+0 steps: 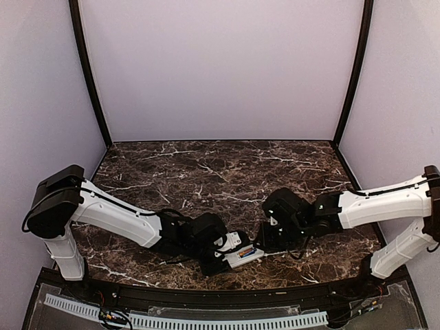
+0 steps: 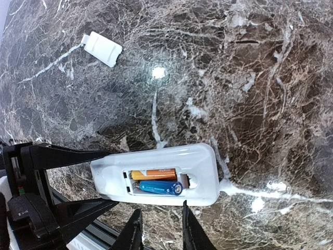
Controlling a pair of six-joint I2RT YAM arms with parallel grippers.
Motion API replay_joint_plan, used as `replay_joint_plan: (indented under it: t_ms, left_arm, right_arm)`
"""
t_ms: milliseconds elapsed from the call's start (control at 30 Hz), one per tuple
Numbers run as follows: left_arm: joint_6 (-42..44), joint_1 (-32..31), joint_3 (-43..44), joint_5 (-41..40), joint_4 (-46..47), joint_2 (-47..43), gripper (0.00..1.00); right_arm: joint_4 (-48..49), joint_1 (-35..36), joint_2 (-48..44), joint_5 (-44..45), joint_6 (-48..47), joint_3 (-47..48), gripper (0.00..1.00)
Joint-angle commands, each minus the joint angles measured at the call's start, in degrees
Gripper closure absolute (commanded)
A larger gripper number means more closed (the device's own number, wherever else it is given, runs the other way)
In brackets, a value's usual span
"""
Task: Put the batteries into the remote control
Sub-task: Place the battery in the battery compartment, then load the battery into the battery compartment.
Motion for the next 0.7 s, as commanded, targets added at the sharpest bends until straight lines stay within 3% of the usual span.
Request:
replay_joint_plan:
  t_ms: [0, 300, 467, 667]
  left_arm:
    - [-0.74, -0.34, -2.40, 3.01, -7.90, 4.63, 1.00]
    - [-0.74, -0.34, -2.31, 2.94, -7.95, 4.79, 1.00]
    - [-0.74, -0.33, -2.14, 3.01, -7.99, 4.97, 1.00]
    - [-0.74, -0.35, -2.14, 3.02, -8.13, 5.11, 1.00]
  right_arm:
    - [1.51, -1.97, 1.27, -1.78, -3.33, 0.13, 0.78]
    - [8.10, -3.87, 5.37, -7.41, -5.89, -0.72, 0.84]
    - [6.93, -4.27, 6.85, -7.48, -6.39, -0.12, 0.90]
    - [3.49, -4.27, 6.42, -5.89, -7.26, 0.88, 0.89]
